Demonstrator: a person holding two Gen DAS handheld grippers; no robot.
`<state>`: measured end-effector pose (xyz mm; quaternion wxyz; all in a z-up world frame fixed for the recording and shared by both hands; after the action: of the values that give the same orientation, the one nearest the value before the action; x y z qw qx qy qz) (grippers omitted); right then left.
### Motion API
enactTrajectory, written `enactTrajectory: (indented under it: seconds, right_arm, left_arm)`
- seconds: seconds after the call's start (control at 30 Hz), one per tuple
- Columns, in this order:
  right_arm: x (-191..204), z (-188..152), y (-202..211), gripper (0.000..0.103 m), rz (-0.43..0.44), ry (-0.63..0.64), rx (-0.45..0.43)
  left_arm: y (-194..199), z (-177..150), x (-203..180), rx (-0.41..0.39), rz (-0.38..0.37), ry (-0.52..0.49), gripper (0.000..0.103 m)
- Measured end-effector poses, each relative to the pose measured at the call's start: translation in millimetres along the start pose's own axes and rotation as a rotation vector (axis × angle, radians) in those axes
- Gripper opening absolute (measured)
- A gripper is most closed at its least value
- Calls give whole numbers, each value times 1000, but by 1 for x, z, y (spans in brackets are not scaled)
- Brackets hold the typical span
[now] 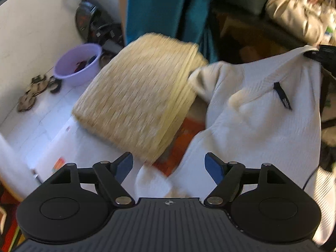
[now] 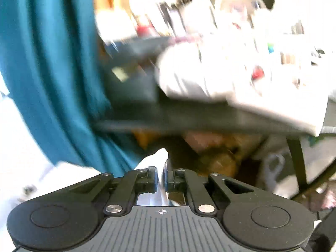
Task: Fold clothes
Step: 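Lift the white jacket off the pile with both grippers, then carry the held jacket with both grippers across the room toward the bed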
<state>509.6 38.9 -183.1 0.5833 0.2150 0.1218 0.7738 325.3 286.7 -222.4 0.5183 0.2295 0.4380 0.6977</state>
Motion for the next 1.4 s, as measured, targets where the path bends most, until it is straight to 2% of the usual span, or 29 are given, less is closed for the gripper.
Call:
enactTrajectory:
  seconds: [0.1, 0.17, 0.27, 0.37, 0.5, 0.63, 0.7, 0.77, 0.8, 0.93, 1.07, 1.27, 1.33, 1.4]
  right_arm:
    - [19, 28, 48, 5, 67, 10, -91]
    - [27, 39, 71, 5, 81, 28, -122]
    - [37, 53, 103, 5, 97, 53, -154]
    - [43, 60, 128, 5, 104, 54, -158]
    - [48, 68, 160, 5, 97, 67, -181]
    - [46, 73, 188, 5, 80, 41, -197]
    - [44, 73, 198, 5, 71, 32, -196]
    - [45, 71, 207, 5, 66, 55, -190]
    - [46, 65, 209, 5, 62, 95, -172]
    - [33, 37, 211, 5, 3, 147, -95]
    - [8, 7, 205, 6, -70, 98, -15]
    - [-18, -24, 187, 9, -121, -108, 64]
    - [-18, -24, 181, 8, -103, -215, 94]
    - [-12, -15, 176, 6, -68, -300, 109]
  left_arm:
    - [7, 26, -17, -36, -94, 66, 80]
    - [13, 39, -33, -61, -135, 67, 81]
    - [24, 50, -53, -125, -166, 32, 82]
    - [23, 49, -66, -121, -181, 1, 85]
    - [14, 44, -71, -111, -142, -44, 85]
    - [-4, 30, -59, -45, -24, -73, 85]
    - [-9, 24, -54, -32, -22, -71, 83]
    - [3, 26, -51, -63, -41, -59, 39]
    - [14, 30, -51, -92, -57, -50, 4]
    - [60, 45, -47, -205, -120, -15, 4]
    - [107, 60, -44, -318, -189, 11, 4]
    - [170, 61, -67, -447, -308, -122, 4]
    - [188, 63, -73, -486, -337, -151, 4]
    - [197, 74, -66, -519, -328, -119, 4]
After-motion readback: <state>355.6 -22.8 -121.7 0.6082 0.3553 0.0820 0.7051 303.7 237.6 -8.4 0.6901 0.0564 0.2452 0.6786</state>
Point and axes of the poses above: each gripper's, at about its wrist camera, not at the fingertips, and y roughly against the way its jaws point, x to its left, z to its top, the point moved 9 cm from there along -y, roughly the way its jaws point, and after that the axes turned 8 degrees about y, right-handed, at the moved point
